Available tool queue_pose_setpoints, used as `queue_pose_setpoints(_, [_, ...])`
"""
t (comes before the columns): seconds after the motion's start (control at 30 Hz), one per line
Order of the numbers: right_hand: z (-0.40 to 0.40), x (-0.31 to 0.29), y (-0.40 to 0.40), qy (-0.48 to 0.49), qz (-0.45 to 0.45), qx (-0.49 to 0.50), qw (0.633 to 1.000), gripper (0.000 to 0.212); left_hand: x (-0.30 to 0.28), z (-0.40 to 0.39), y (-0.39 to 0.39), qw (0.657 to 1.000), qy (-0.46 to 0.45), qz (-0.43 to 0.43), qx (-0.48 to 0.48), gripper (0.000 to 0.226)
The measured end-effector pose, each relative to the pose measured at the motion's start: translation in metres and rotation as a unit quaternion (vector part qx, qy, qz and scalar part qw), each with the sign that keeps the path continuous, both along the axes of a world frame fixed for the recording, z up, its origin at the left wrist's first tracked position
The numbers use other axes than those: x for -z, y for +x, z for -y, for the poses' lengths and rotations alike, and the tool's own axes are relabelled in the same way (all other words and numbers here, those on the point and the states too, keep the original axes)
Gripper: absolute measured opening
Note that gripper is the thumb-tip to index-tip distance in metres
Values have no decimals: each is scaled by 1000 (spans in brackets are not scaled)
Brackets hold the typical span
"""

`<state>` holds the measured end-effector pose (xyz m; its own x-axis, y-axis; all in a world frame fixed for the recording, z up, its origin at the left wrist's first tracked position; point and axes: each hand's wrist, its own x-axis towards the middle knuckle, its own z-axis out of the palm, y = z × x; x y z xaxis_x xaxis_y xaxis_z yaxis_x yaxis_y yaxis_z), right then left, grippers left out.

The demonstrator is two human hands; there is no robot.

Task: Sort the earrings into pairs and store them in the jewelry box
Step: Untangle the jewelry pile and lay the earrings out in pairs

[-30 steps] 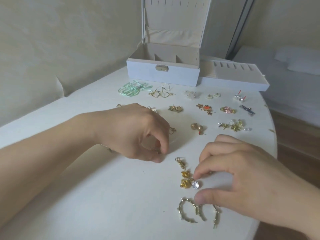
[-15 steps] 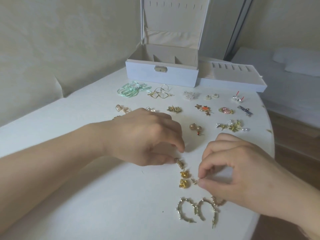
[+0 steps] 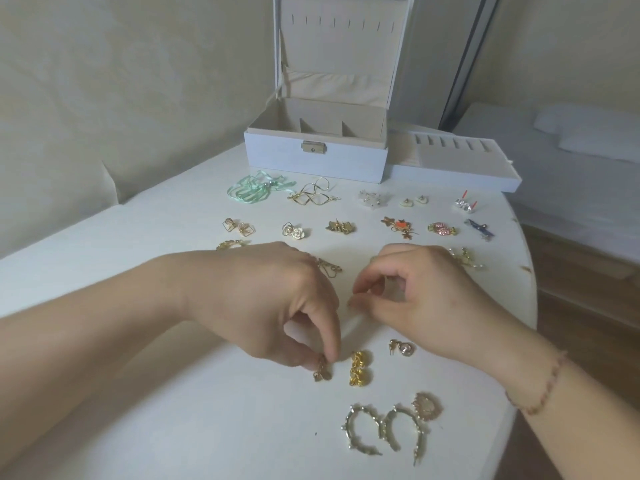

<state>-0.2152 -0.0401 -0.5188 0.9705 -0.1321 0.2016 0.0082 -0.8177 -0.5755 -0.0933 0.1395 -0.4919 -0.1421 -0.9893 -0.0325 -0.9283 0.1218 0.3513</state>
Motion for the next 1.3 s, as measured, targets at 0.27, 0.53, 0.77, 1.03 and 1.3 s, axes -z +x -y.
queue_pose_setpoints(0.27, [19,-8,-28,7,9,-70,998,8,3,4,15,975,-133,42,-171,17])
queue_pose_setpoints(0.53, [22,2,-32,5,-16,-68,998,11,20,10,2,975,-132,116,-134,16])
queue_pose_setpoints(0.77, [3,5,-1,-23,-7,-62,998,8,12,8,7,962,-151,112,-196,28])
queue_pose_setpoints(1.03, [3,-9,-29,39,-57,-239,969,19,14,10,10,943,-192,74,-261,36])
queue_pose_setpoints(1.3, [-7,0,-27,13,-67,-262,963,13,15,10,9,948,-192,75,-244,37])
